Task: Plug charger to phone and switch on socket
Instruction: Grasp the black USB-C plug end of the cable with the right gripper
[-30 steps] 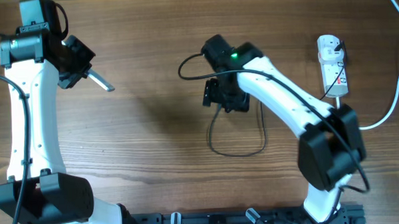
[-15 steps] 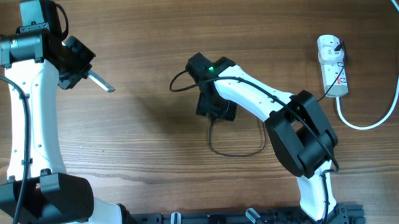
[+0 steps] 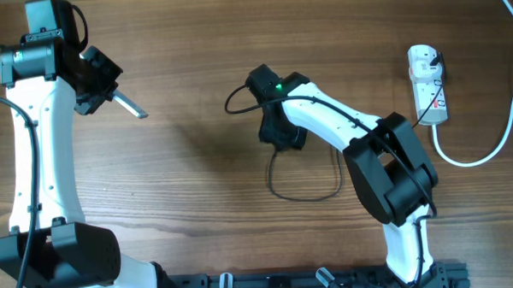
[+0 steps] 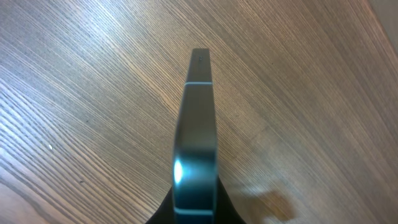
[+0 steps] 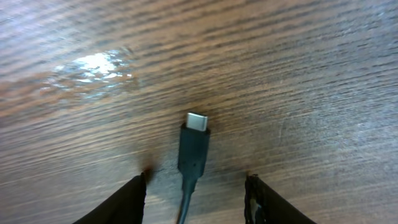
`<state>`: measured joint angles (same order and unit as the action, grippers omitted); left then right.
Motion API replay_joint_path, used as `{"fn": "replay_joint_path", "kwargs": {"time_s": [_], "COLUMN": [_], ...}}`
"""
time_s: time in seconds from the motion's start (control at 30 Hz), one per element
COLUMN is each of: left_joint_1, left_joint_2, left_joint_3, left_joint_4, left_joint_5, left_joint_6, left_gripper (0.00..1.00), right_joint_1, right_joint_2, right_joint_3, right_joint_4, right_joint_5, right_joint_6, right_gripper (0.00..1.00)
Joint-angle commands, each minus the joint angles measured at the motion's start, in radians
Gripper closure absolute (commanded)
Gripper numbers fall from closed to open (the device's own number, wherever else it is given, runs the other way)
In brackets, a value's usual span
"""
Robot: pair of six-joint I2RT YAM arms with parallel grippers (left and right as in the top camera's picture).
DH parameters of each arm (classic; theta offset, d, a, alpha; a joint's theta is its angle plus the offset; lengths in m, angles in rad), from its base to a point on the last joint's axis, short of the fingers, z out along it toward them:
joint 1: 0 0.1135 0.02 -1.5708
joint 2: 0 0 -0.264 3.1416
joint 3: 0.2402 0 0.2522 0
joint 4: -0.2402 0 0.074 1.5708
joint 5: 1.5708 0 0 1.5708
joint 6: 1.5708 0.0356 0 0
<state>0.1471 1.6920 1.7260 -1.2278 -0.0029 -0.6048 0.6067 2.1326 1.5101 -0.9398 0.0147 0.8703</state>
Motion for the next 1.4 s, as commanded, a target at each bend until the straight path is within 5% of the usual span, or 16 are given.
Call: {"fn": "replay_joint_path", "kwargs": {"time_s": [0.0,0.3,1.17,1.37], "left_joint_1": [0.006,0.006,0.006,0.006], "left_joint_2": [-0.009,-0.009,-0.009,-0.009], "left_joint_3": [0.008,0.008,0.007,0.008], "left_joint_4": [0.004,0.005,0.012,0.069], "left_joint_5": [-0.013,-0.013,-0.004,0.142], "left_joint_6": [-0.01,-0.01,-0.01,0.039], "left_gripper": [0.96,0.96,0.96,0.96], "right_joint_1": [0.002,0.001,0.001,0.0], "right_joint_2": [0.021,0.021,0.021,-0.041], "right_joint_3": [-0.013,-0.013,-0.01,0.012], "right_joint_4": [0.005,0.005,0.019,0.026], "right_joint_5": [-0.008,-0.008,-0.009,-0.016], "right_joint_6": [-0.003,-0.005,-0.037,-0.14], "right_gripper": [0.53,0.74,0.94,0.96]}}
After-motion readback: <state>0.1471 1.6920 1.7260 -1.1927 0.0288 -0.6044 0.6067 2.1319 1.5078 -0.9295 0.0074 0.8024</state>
